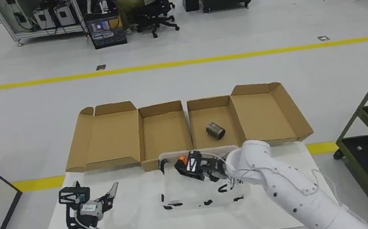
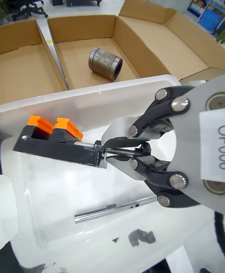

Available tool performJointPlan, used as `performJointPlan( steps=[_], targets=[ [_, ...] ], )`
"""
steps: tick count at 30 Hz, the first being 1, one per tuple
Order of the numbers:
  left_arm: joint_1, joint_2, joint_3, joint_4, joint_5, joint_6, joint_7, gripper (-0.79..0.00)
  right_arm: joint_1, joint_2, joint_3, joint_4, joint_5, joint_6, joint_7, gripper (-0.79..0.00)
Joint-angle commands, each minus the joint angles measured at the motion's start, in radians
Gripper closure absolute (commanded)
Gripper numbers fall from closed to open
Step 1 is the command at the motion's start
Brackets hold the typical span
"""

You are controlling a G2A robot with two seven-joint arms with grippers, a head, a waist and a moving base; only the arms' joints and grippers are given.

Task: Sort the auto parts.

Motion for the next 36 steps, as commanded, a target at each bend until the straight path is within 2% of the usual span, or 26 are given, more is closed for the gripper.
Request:
performJointPlan(
  steps=[1, 11, 12, 13, 15, 16, 25, 36],
  targets=[
    [0.0, 0.0, 0.0, 0.0, 0.0, 0.0, 0.0, -0.785, -0.053, 0.017, 0.046, -0.048, 0.002, -0.031, -0.025, 0.0],
    [0.0, 0.0, 0.0, 0.0, 0.0, 0.0, 0.0, -0.785, -0.053, 0.017, 0.046, -0.048, 0.002, -0.031, -0.025, 0.0],
    [0.0, 0.0, 0.0, 0.0, 0.0, 0.0, 0.0, -0.785, -0.053, 0.017, 0.046, -0.048, 0.002, -0.031, -0.025, -0.268],
    [0.0, 0.0, 0.0, 0.0, 0.0, 0.0, 0.0, -0.785, -0.053, 0.017, 0.046, -0.048, 0.002, -0.031, -0.025, -0.372],
    [0.0, 0.0, 0.0, 0.0, 0.0, 0.0, 0.0, -0.785, -0.053, 0.017, 0.046, -0.048, 0.002, -0.031, -0.025, -0.372],
    [0.0, 0.0, 0.0, 0.0, 0.0, 0.0, 0.0, -0.785, -0.055, 0.017, 0.046, -0.047, 0.001, -0.028, -0.029, -0.785],
    [0.0, 0.0, 0.0, 0.0, 0.0, 0.0, 0.0, -0.785, -0.056, 0.014, 0.041, -0.034, -0.002, 0.014, -0.033, -0.785],
    [0.0, 0.0, 0.0, 0.0, 0.0, 0.0, 0.0, -0.785, 0.09, -0.033, -0.052, 0.177, 0.131, -0.021, 0.003, -0.785]
  ],
)
